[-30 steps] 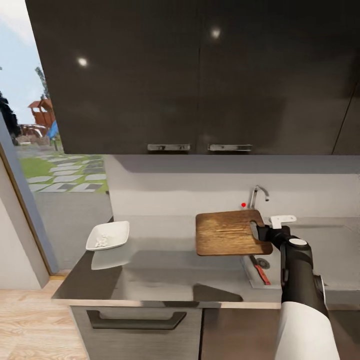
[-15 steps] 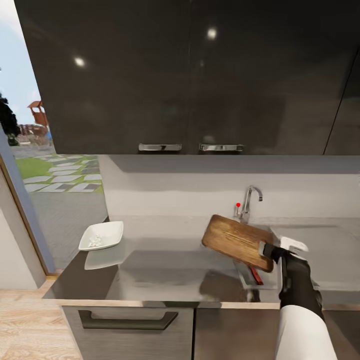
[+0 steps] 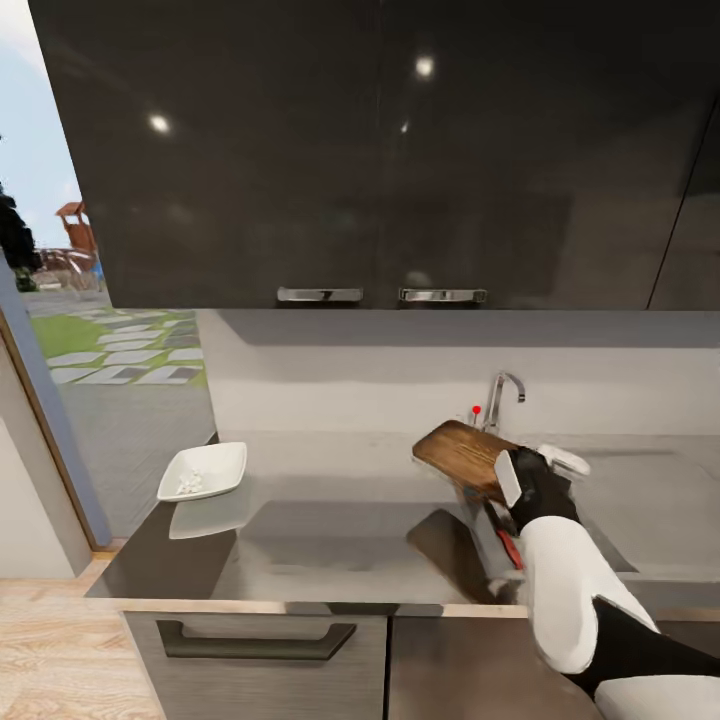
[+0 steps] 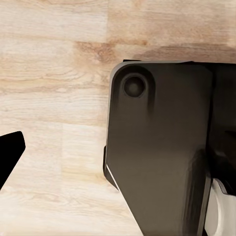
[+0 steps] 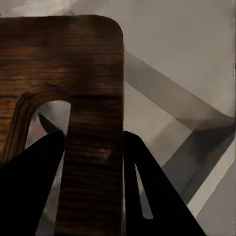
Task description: In the kitchen, take the Vidalia onion out of the sink, dice it on the chopping board with the paring knife, put the diced onion into the bowl on the countertop, then place both the paring knife and the chopping board into the sink.
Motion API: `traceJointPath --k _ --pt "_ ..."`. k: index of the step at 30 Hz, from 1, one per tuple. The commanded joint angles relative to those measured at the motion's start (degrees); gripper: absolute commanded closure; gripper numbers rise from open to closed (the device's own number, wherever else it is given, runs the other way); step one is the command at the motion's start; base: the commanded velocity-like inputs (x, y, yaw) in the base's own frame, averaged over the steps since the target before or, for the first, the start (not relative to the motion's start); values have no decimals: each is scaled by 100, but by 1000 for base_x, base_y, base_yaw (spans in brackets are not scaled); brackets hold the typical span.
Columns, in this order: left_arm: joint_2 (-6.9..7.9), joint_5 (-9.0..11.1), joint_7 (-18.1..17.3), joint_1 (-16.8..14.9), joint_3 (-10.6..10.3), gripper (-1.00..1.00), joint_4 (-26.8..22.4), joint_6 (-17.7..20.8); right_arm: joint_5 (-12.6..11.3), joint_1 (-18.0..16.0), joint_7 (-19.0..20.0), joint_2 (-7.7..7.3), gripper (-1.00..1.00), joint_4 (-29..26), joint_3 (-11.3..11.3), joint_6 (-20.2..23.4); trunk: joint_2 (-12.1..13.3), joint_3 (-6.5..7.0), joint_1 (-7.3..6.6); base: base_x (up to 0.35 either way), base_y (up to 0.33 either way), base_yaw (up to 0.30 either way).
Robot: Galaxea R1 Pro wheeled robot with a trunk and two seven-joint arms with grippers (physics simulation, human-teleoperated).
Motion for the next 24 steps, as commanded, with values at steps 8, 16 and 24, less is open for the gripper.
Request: traceJointPath --k 8,16,24 --pt "-4 36 33 4 -29 -100 -11 -12 -1264 -332 -1108 -157 100 603 -34 -942 -6 -2 1 0 0 0" --pt "-6 36 33 4 -29 -100 -13 -14 -1431 -337 -1675 -173 100 1688 -21 -2600 -6 -2 1 0 0 0" --pt "-7 36 33 4 -29 -100 -17 -10 -1435 -336 -2630 -168 100 1897 -17 -3051 -6 -2 1 154 0 0"
